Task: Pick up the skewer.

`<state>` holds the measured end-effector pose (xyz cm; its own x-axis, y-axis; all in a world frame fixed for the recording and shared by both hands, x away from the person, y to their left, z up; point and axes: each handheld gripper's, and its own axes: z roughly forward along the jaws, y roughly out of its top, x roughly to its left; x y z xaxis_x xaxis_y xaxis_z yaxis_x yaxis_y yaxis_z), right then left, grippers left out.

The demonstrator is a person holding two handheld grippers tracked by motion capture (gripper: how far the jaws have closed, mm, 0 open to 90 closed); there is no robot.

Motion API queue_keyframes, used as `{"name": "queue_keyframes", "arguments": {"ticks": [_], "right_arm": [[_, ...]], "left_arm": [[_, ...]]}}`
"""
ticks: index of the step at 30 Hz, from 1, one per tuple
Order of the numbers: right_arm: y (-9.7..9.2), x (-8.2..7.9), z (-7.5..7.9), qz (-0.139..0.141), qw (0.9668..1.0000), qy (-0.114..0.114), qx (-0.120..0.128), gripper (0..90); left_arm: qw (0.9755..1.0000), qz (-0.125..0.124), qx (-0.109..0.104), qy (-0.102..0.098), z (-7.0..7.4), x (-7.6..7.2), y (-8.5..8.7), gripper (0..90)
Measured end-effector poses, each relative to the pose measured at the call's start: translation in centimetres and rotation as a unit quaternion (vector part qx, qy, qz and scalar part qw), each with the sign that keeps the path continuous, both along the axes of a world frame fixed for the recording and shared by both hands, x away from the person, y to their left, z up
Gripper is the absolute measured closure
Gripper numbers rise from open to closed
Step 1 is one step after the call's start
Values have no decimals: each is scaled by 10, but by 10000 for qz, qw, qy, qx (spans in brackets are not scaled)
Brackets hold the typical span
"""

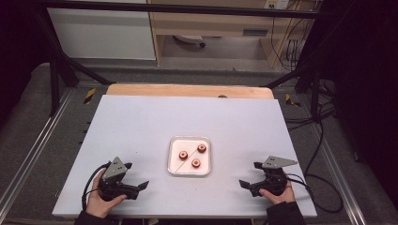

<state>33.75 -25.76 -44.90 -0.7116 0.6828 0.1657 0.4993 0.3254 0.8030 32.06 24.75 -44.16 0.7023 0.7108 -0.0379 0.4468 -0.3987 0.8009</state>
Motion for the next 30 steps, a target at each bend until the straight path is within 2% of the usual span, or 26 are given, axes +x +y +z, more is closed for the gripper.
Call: {"name": "queue_keyframes", "arguments": {"ticks": [15,30], "right_arm": [[2,1,-2,24,10000,41,-50,12],[2,1,-2,18,10000,34,-27,11]], "left_arm": [[10000,44,74,-20,2,3,-5,52],[9998,-23,217,37,4,9,-20,54]]}}
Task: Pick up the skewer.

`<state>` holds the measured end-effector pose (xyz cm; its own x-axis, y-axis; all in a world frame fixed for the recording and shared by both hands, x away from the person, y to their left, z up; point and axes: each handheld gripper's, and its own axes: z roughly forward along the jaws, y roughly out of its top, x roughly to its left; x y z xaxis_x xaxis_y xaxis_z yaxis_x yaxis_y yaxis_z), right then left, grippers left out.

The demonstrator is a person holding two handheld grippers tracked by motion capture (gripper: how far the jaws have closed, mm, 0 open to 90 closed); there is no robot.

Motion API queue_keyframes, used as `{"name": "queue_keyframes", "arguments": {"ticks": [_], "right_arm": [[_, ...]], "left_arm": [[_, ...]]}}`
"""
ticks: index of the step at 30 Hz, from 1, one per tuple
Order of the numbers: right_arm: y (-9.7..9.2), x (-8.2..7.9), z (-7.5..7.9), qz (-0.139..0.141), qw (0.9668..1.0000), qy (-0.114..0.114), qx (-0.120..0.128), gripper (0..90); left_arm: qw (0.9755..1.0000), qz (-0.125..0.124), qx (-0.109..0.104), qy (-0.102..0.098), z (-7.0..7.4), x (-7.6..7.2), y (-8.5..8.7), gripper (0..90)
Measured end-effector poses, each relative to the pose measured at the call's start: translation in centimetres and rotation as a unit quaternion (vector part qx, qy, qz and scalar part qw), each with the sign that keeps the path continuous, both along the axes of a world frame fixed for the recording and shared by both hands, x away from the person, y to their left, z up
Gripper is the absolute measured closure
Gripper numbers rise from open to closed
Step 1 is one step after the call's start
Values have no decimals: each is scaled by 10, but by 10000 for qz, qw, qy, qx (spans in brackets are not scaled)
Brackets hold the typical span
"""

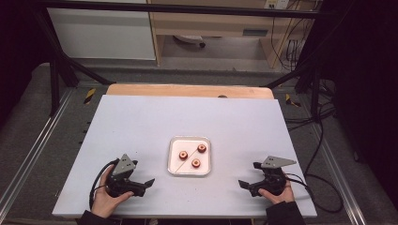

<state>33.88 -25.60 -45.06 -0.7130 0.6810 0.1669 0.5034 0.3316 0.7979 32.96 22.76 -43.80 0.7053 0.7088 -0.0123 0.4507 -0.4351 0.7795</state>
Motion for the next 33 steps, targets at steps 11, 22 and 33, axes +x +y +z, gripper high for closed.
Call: {"name": "queue_keyframes", "arguments": {"ticks": [11,22,33], "right_arm": [[0,0,0,-10,10000,-12,-35,9],[1,1,-1,-13,10000,11,-62,10],[1,1,-2,-21,10000,34,-88,10]], "left_arm": [[10000,89,9,-1,9,4,-7,54],[9999,6,156,-44,21,10,-28,59],[9995,-72,294,14,30,20,-60,63]]}}
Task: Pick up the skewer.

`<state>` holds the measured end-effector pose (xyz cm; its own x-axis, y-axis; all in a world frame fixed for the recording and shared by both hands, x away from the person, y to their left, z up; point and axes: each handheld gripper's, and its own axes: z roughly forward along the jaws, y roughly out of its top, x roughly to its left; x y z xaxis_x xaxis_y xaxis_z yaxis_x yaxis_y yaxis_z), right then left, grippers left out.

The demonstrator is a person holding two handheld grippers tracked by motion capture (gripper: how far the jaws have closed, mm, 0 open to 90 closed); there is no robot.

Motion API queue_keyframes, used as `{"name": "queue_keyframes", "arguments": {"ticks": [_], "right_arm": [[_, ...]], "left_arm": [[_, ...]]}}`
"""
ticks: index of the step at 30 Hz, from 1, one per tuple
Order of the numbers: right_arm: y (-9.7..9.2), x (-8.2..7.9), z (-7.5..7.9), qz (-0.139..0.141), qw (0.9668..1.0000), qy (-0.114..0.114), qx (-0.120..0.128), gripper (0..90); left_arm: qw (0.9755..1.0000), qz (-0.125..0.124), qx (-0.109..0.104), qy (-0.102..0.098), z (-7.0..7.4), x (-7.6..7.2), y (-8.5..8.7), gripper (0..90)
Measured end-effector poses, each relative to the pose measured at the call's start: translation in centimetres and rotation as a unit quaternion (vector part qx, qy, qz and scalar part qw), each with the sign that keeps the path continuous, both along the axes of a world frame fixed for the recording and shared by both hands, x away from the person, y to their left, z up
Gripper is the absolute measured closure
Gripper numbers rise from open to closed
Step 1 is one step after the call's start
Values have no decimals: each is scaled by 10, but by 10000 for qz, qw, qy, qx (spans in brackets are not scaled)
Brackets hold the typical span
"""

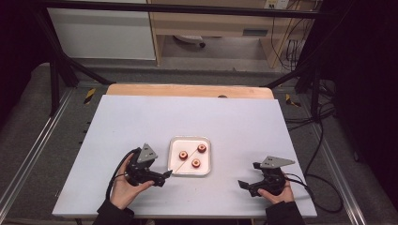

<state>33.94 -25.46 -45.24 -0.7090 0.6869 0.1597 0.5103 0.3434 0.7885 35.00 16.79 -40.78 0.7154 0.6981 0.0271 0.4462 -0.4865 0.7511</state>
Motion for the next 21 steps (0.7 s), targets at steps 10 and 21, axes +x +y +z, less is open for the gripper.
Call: {"name": "queue_keyframes", "arguments": {"ticks": [10,21], "right_arm": [[0,0,0,21,10000,6,-3,9],[0,1,-1,37,10000,31,-13,10]], "left_arm": [[9998,62,141,108,-1,13,-33,94],[9983,152,410,383,-18,27,-53,296]]}}
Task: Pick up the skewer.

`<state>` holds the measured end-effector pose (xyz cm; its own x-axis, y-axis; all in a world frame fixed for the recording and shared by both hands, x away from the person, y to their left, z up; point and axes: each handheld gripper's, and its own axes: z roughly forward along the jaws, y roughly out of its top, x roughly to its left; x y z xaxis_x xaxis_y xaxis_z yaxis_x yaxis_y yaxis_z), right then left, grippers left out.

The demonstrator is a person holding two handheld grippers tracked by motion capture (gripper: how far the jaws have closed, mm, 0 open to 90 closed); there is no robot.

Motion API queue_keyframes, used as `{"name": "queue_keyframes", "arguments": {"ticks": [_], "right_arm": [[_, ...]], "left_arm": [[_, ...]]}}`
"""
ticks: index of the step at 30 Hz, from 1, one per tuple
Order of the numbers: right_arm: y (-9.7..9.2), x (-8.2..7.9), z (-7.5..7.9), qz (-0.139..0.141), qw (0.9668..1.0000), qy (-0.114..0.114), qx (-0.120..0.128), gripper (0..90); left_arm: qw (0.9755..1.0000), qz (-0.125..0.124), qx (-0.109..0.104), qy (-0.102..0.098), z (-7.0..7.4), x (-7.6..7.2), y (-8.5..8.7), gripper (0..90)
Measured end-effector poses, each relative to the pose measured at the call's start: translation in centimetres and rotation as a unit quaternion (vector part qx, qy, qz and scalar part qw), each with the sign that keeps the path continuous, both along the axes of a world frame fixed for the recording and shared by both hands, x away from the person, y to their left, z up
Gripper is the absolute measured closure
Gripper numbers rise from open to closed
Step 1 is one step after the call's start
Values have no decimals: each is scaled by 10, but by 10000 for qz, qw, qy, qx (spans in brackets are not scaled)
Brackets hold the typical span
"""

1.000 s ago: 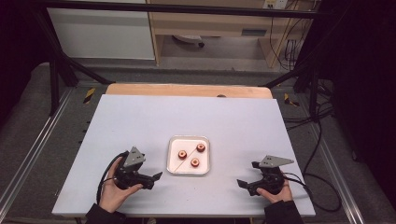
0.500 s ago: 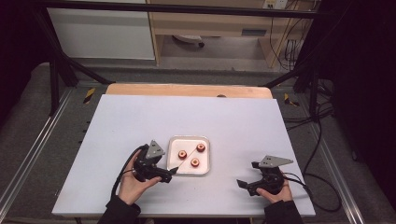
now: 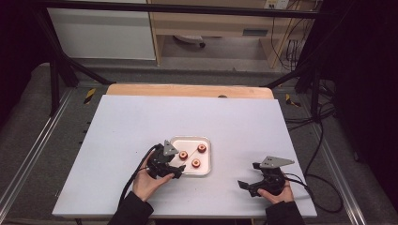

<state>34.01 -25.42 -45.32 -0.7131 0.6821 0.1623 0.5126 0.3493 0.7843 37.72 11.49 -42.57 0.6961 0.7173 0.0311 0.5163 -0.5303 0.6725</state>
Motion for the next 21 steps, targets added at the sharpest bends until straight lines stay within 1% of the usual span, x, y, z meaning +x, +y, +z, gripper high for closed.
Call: {"name": "queue_keyframes", "arguments": {"ticks": [2,3,4,5,6,8,9,10,11,12,14,15,16,19,20,21], "right_arm": [[1,0,-1,12,10000,14,-26,10],[1,0,-1,17,10000,18,-24,10],[0,0,-1,24,10000,23,-27,10],[0,0,-1,24,10000,23,-27,10],[0,0,-1,27,10000,8,-27,10],[0,0,0,16,10000,-1,-9,10],[0,0,0,14,10000,2,-5,9],[0,0,0,14,10000,2,-5,9],[0,0,0,14,10000,2,-10,9],[0,0,0,17,10000,14,-6,9],[0,0,0,24,10000,17,-25,9],[0,0,-1,28,10000,26,-22,9],[0,0,-1,28,10000,26,-22,9],[0,0,-1,23,10000,27,-17,9],[0,0,-1,30,10000,28,-21,9],[0,0,-1,30,10000,28,-21,9]], "left_arm": [[9999,20,-78,63,-2,2,-3,381],[9999,10,-99,84,-2,2,-4,410],[9999,-9,-75,90,-3,2,-6,436],[10000,13,-26,74,-3,1,-8,436],[10000,11,46,49,-4,1,-10,462],[9999,14,78,81,-5,1,-11,499],[9999,13,84,85,-6,1,-11,546],[9999,16,88,89,-6,1,-12,546],[9999,25,104,84,-7,1,-12,564],[9998,32,154,91,-8,1,-13,613],[9998,41,154,128,-9,0,-14,629],[9998,28,139,144,-10,0,-14,674],[9998,22,132,155,-10,0,-15,674],[9998,18,129,155,-11,0,-16,724],[9998,21,125,152,-11,0,-17,759],[9998,12,134,165,-12,1,-17,759]]}}
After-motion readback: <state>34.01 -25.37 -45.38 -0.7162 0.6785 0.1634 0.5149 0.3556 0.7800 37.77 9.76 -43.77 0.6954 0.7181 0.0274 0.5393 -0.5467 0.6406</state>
